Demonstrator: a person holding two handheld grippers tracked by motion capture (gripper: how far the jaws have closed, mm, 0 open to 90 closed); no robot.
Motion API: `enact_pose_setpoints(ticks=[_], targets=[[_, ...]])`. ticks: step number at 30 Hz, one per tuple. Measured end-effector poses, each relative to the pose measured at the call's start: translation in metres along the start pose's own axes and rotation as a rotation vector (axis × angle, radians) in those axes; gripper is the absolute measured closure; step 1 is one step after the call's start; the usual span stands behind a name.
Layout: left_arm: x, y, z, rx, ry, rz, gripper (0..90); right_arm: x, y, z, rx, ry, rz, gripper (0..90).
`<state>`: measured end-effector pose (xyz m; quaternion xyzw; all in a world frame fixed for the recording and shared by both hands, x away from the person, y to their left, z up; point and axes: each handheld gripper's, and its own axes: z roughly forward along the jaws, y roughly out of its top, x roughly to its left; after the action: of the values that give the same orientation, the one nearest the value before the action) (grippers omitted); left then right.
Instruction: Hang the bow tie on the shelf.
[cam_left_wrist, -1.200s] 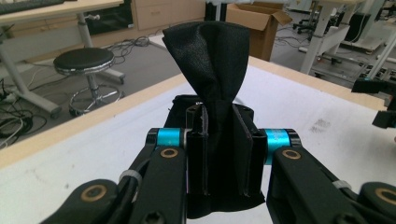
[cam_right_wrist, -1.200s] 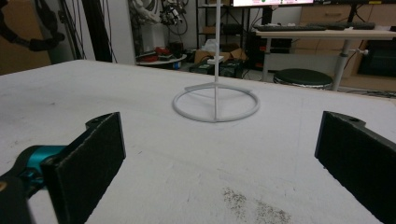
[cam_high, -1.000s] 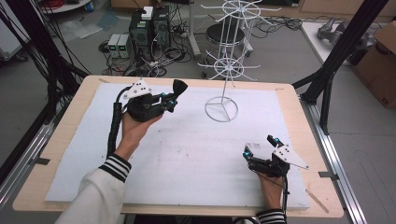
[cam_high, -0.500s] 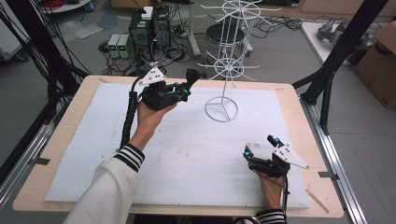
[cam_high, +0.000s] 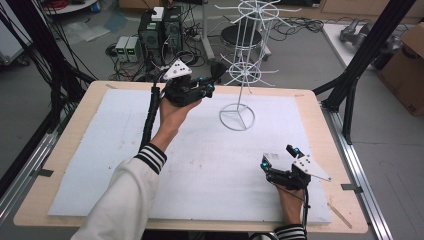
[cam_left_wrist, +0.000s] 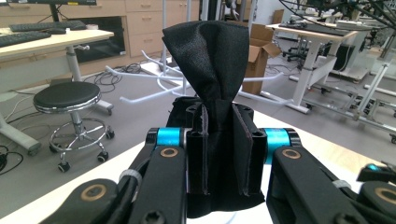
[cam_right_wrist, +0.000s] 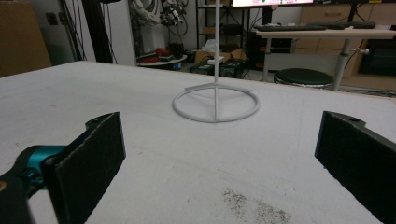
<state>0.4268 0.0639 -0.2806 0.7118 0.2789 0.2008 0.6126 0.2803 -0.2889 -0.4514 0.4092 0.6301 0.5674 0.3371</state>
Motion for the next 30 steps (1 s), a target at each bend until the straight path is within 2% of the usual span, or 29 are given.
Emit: enact_pose_setpoints(ticks=[5, 19, 25, 30], targets=[[-0.003, 0.004, 0.010, -0.012, 0.005, -0.004, 76.5, 0.000, 0.000, 0.000, 0.000, 0.001, 0.001, 0.7], [-0.014, 0.007, 0.020, -0.013, -0.002, -0.004, 76.5, 0.000, 0.000, 0.000, -0.004, 0.000, -0.004, 0.7], [-0.019, 0.005, 0.025, -0.007, -0.003, 0.004, 76.5, 0.000, 0.000, 0.000, -0.001, 0.000, 0.000, 0.6], [-0.025, 0.003, 0.028, 0.015, 0.000, 0.029, 76.5, 0.000, 0.000, 0.000, -0.002, 0.002, 0.002, 0.7]])
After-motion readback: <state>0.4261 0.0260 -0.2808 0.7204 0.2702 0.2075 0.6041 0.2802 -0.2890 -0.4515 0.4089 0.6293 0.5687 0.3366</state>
